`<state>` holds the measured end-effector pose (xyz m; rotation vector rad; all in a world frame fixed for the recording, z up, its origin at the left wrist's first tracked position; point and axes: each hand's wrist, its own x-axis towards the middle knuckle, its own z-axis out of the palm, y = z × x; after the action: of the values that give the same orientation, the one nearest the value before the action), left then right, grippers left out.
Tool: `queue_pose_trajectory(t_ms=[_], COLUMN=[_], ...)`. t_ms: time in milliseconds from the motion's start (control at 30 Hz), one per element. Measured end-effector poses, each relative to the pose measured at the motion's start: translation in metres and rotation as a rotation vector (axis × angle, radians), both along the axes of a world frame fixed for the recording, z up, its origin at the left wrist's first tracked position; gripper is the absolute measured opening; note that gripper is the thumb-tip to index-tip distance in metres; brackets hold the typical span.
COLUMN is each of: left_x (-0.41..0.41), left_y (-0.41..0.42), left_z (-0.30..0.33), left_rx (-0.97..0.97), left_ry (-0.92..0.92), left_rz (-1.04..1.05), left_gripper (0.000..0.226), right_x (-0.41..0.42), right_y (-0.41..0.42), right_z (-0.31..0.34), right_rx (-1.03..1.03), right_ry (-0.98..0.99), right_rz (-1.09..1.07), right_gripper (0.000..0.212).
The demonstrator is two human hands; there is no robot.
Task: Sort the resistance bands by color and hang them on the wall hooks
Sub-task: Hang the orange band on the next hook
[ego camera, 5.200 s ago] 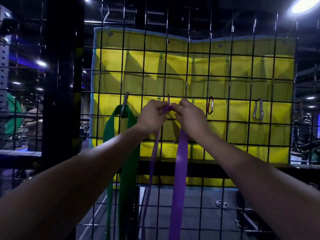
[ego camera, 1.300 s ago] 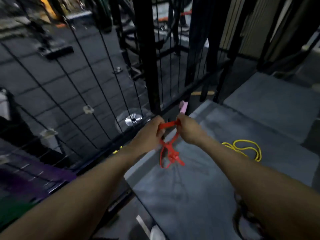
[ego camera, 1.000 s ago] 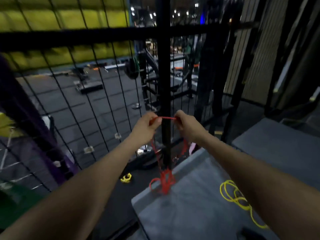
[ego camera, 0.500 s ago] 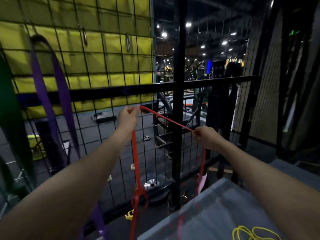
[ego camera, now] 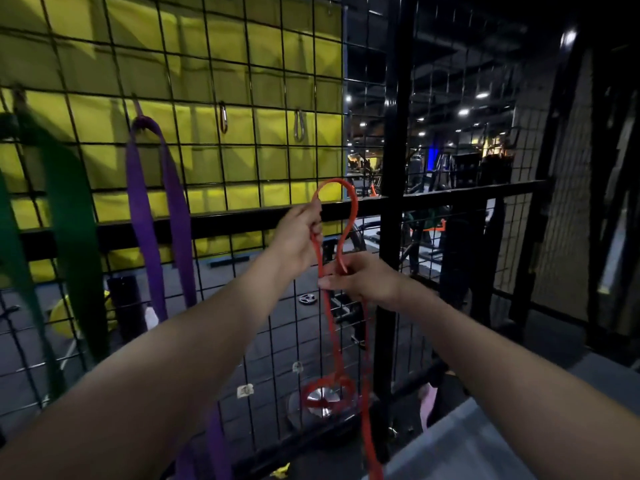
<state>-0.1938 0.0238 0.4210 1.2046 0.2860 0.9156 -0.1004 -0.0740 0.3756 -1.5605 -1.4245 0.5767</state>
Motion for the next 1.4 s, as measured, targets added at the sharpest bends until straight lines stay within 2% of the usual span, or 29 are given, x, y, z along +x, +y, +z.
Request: queue_pose_trajectory(t_ms=[133,233,333,533,600,633,700,767,867,967,1067,1200,1267,1400], left_x=[-0.001,-0.009,-0.014,-0.006,0.0,0.002,0.004,0.002,-0.002,-0.006,-0.008,-0.006,-0.006,-0.01], left_y=[0.002,0.007,0.012,0.016,0.013,0.01,0.011,0.015,0.02,0.022,0.02,0.02,0.019,0.024], left_z=[0.003,-0.002,-0.02,-0.072,-0.087,-0.092,-0.097,-0.096,-0.093,-0.089,-0.088,-0.09,-0.085,-0.067], left_rx=[0.067,0.222,0.393,0.687,0.763,0.79,0.781,0.762,0.822,0.919,0.906,0.533,0.52,0.617], left_ry=[0.068,0.192,0.378,0.851,0.948,0.965,0.986,1.021,1.099,1.151,1.198,1.032,0.972,0.877], left_rz=[0.027,0.072,0.069,-0.22,-0.267,-0.272,-0.261,-0.25,-0.155,-0.07,-0.055,-0.099,-0.063,0.011], left_gripper=[0.014,0.012,0.008,0.018,0.01,0.003,0.017,0.02,0.003,0.005,0.007,0.01,0.008,0.012], right_x=[-0.008,-0.001,0.01,0.023,0.029,0.032,0.044,0.055,0.071,0.084,0.09,0.092,0.091,0.088], right_y=[0.014,0.011,0.009,0.017,0.017,0.014,0.008,0.0,-0.011,-0.018,-0.021,-0.02,-0.019,-0.02], right_z=[0.004,0.012,0.022,0.041,0.046,0.048,0.049,0.045,0.037,0.031,0.028,0.02,0.014,-0.001], right_rx=[0.055,0.051,0.063,0.114,0.118,0.123,0.123,0.092,0.026,0.015,-0.015,-0.074,-0.103,-0.247], right_ry=[-0.069,0.017,0.008,-0.016,-0.045,-0.078,-0.143,-0.206,-0.303,-0.347,-0.356,-0.409,-0.44,-0.506], right_rz=[-0.117,-0.161,-0.244,-0.328,-0.367,-0.398,-0.463,-0.515,-0.629,-0.703,-0.743,-0.761,-0.754,-0.654], right_gripper=[0.028,0.022,0.016,0.023,0.02,0.021,0.025,0.019,0.016,0.02,0.019,0.025,0.018,0.011])
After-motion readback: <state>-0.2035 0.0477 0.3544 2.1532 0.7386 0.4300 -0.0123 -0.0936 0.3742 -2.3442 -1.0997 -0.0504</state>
